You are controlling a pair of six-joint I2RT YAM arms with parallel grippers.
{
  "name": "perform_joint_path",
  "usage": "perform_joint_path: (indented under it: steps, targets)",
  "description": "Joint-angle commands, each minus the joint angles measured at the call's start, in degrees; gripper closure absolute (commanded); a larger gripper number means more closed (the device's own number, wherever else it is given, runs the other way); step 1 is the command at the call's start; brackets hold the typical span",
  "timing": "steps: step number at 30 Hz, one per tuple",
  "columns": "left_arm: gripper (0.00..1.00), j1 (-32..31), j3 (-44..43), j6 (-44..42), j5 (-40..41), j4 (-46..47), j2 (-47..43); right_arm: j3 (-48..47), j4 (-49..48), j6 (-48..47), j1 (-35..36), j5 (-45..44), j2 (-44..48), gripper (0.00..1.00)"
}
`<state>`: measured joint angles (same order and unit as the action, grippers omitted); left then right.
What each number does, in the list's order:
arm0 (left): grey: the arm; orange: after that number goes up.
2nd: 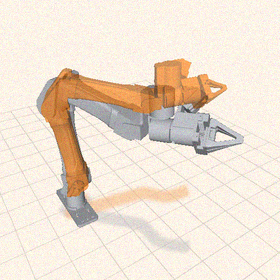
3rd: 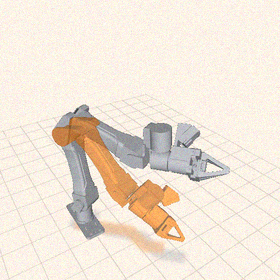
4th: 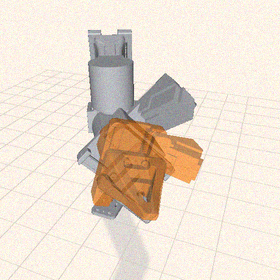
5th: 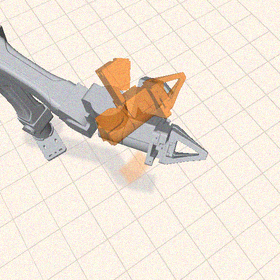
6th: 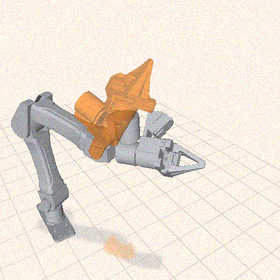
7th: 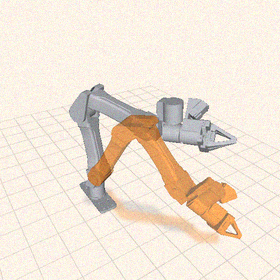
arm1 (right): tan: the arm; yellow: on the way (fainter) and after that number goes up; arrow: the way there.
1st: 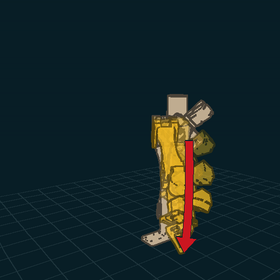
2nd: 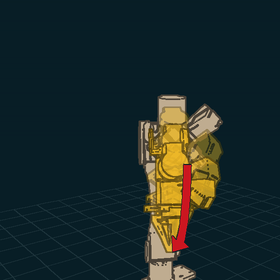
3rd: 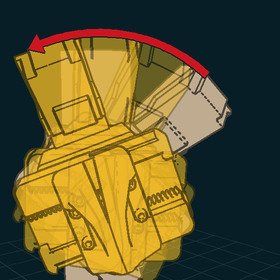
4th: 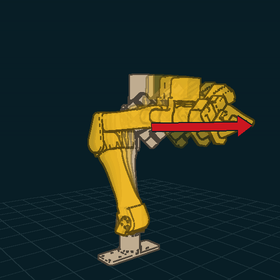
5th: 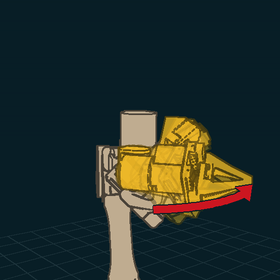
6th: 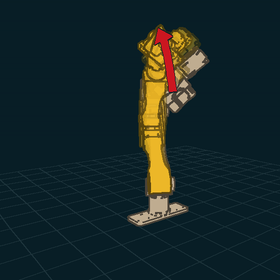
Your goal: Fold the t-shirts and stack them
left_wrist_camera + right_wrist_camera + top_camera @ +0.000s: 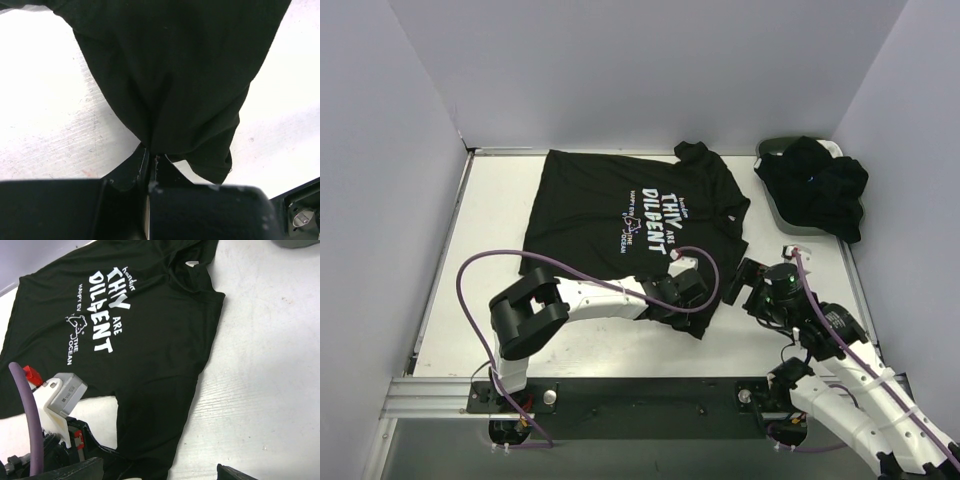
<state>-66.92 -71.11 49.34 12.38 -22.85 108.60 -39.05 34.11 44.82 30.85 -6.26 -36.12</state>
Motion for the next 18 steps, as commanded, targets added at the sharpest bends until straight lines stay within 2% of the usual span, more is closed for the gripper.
perform_joint_path:
  steps: [1,10,18]
  targets:
    - [1.00,0.73,-3.32,-0.56,0.36,1.06,-2.07,1.69,0.08,0.53,1.40,-0.51,-1.76,0.06]
    - [1.00,7.14,-15.00,-3.90,-4.20,-1.49,-5.24,5.29,-2.38,2.12,3.87,-1.38,-3.61,0.06]
    - [1.00,12.77,-18.18,-4.78,-7.11,-1.41,-3.66,5.21,-2.29,1.41,4.31,-2.18,-3.96,0.06]
